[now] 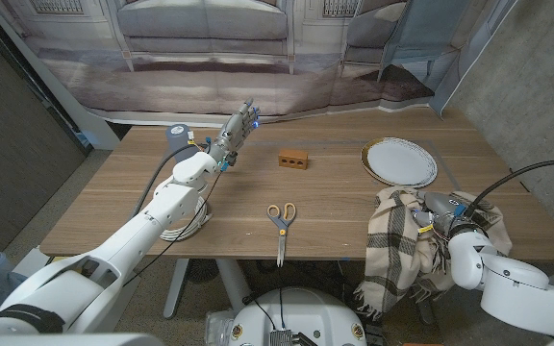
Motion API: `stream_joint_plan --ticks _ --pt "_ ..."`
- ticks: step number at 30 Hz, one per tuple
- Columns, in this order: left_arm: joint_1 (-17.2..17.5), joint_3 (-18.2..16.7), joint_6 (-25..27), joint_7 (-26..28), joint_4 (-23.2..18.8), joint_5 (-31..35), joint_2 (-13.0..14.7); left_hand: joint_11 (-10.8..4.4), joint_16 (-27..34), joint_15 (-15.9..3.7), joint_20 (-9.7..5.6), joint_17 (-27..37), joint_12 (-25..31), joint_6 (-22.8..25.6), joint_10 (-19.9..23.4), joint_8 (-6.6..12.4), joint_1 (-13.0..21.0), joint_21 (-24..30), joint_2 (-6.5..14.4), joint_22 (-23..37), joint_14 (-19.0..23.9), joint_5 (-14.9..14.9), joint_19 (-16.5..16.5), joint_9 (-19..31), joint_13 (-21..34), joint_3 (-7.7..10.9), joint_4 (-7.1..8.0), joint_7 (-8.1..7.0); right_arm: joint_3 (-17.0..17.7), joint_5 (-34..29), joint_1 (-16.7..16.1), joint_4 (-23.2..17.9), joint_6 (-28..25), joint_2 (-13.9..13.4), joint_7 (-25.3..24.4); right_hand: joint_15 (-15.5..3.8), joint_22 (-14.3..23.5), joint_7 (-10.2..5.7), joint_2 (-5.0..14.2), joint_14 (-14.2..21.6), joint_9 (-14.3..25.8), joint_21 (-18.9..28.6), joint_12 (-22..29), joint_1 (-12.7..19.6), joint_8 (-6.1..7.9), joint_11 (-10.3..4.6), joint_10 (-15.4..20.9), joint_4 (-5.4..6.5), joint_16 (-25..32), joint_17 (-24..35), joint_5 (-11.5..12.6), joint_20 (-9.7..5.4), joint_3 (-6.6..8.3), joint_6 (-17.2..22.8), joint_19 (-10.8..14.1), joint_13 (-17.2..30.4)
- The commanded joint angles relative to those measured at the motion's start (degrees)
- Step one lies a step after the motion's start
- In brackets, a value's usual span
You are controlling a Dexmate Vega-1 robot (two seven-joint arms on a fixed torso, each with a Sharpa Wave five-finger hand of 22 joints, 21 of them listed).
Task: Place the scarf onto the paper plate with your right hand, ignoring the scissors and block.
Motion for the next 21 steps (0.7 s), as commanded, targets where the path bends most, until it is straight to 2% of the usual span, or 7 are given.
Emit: stream_joint_plan --ticks 1,5,8,11,16,17,21 --pt "0.08 -0.08 -0.10 0.23 -0.06 0.03 0.01 -0.30 0.24 0.16 0.32 0.31 0.28 0.44 0.20 -0.10 0.11 0.13 0.36 0.24 0.15 0.25 -0.29 0.17 0.31 -0.11 -0.09 0.14 -0.39 -1.12 0.56 0.50 0.91 0.16 -1.50 -8.75 1.45 0.39 0.99 1.22 1.10 1.62 1.21 2.76 1.80 -0.37 1.93 0.02 1.45 2.72 -1.67 -13.37 -0.90 2.89 5.33 0.65" --pt "-0.05 -0.06 -0.19 0.15 0.18 0.01 -0.13 -0.21 0.24 0.17 0.33 0.31 0.27 0.41 0.18 -0.12 0.13 0.14 0.39 0.25 0.15 0.25 -0.29 0.17 0.32 -0.16 -0.09 0.16 -0.22 -1.84 0.14 0.73 1.42 0.30 -2.75 -9.52 3.56 0.35 1.90 3.69 2.31 4.31 2.78 5.91 3.69 -1.37 4.38 -0.06 3.22 5.89 -3.53 -13.65 -1.45 5.94 5.21 1.40" --pt "-0.20 -0.06 -0.47 -0.03 0.56 -0.09 -0.37 -0.14 0.24 0.20 0.31 0.31 0.24 0.44 0.11 -0.11 0.14 0.14 0.40 0.25 0.13 0.25 -0.28 0.17 0.32 -0.19 -0.09 0.12 0.24 -2.09 -0.42 0.91 2.19 0.19 -3.55 -9.79 4.84 0.47 1.92 4.86 3.12 6.04 3.55 7.73 4.48 -1.24 5.51 -0.13 4.07 7.68 -4.20 -13.73 -1.92 6.70 5.21 1.94" --pt "-0.31 -0.01 -0.49 -0.12 0.79 -0.13 -0.50 -0.16 0.24 0.17 0.31 0.31 0.26 0.46 0.17 -0.10 0.15 0.15 0.41 0.25 0.14 0.25 -0.27 0.18 0.32 -0.22 -0.09 0.12 0.42 -2.57 -0.72 1.05 2.62 0.22 -4.17 -10.02 6.80 0.45 1.99 6.84 4.32 8.45 4.17 10.50 5.50 -1.77 6.64 -0.25 6.22 10.60 -4.73 -13.85 -2.54 7.44 4.89 2.89" --pt "-0.46 0.05 -0.41 -0.26 1.19 -0.16 -0.59 -0.17 0.23 0.15 0.29 0.31 0.25 0.55 0.15 -0.08 0.16 0.15 0.44 0.25 0.12 0.25 -0.26 0.18 0.32 -0.26 -0.09 0.14 0.58 -3.37 -0.90 1.47 3.56 0.46 -4.80 -10.11 11.29 0.66 1.21 8.47 6.85 14.10 5.05 15.74 7.63 -1.91 8.97 -0.33 9.93 16.05 -4.81 -13.86 -4.01 8.89 4.45 5.56" --pt "-0.45 0.02 -0.48 -0.20 1.23 -0.18 -0.65 -0.15 0.23 0.16 0.27 0.31 0.26 0.53 0.16 -0.08 0.16 0.15 0.44 0.25 0.11 0.25 -0.26 0.18 0.32 -0.26 -0.09 0.14 0.71 -3.47 -1.03 1.58 3.90 0.51 -4.99 -10.10 13.00 0.84 0.70 8.84 7.73 16.26 5.17 17.94 8.41 -2.12 9.28 -0.42 10.90 17.75 -4.70 -13.79 -4.39 9.57 4.05 6.69" --pt "-0.49 0.02 -0.20 -0.04 1.13 -0.20 -0.65 -0.18 0.23 0.14 0.22 0.31 0.26 0.49 0.18 -0.11 0.18 0.14 0.46 0.25 0.12 0.25 -0.29 0.18 0.32 -0.30 -0.08 0.11 1.06 -4.16 -1.26 1.89 4.14 1.32 -5.98 -10.13 16.53 1.04 -0.24 10.03 8.70 21.20 5.75 21.80 9.91 -2.53 10.96 -0.36 11.89 20.20 -4.52 -13.76 -4.98 11.97 3.86 8.95"
